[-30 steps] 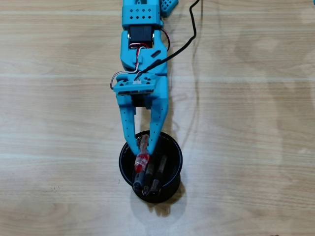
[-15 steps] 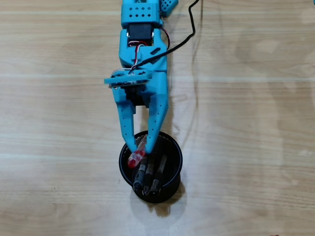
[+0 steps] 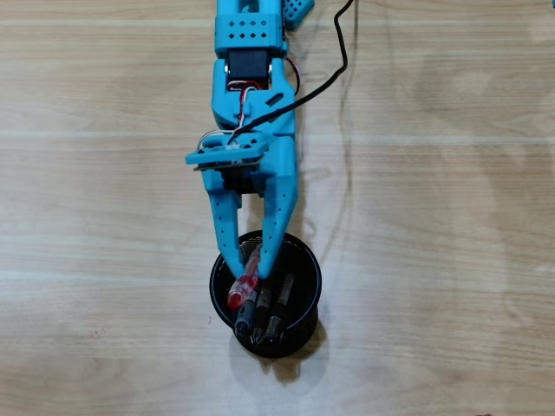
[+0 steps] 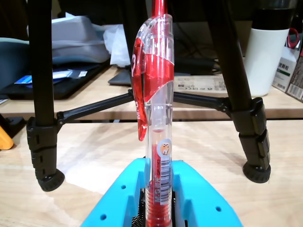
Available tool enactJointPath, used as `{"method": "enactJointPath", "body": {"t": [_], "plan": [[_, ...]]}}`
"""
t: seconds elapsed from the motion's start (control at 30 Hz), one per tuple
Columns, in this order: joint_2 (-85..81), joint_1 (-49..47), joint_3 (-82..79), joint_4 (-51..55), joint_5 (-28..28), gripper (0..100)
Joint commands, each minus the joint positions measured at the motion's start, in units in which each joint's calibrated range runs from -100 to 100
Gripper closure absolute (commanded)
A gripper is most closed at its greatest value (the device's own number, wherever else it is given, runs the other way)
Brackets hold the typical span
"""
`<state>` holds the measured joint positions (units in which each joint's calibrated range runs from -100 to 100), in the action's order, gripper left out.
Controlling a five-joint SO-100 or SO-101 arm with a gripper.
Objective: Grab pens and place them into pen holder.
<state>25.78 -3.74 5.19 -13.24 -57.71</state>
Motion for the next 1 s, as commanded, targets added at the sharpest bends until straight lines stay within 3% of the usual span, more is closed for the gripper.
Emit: {"method": "enactJointPath", "body": {"t": [0.0, 0.57, 0.67, 0.8, 0.97], "plan": [[-0.5, 0.3, 2.5, -0.8, -0.1, 91], [-6.3, 1.4, 1.6, -0.7, 0.9, 91], [-12.6, 1.3, -4.5, -0.8, 7.0, 99], [-25.4, 1.1, -18.4, -0.2, 13.4, 98], [-47.5, 1.8, -47.0, -0.8, 21.0, 98]]}}
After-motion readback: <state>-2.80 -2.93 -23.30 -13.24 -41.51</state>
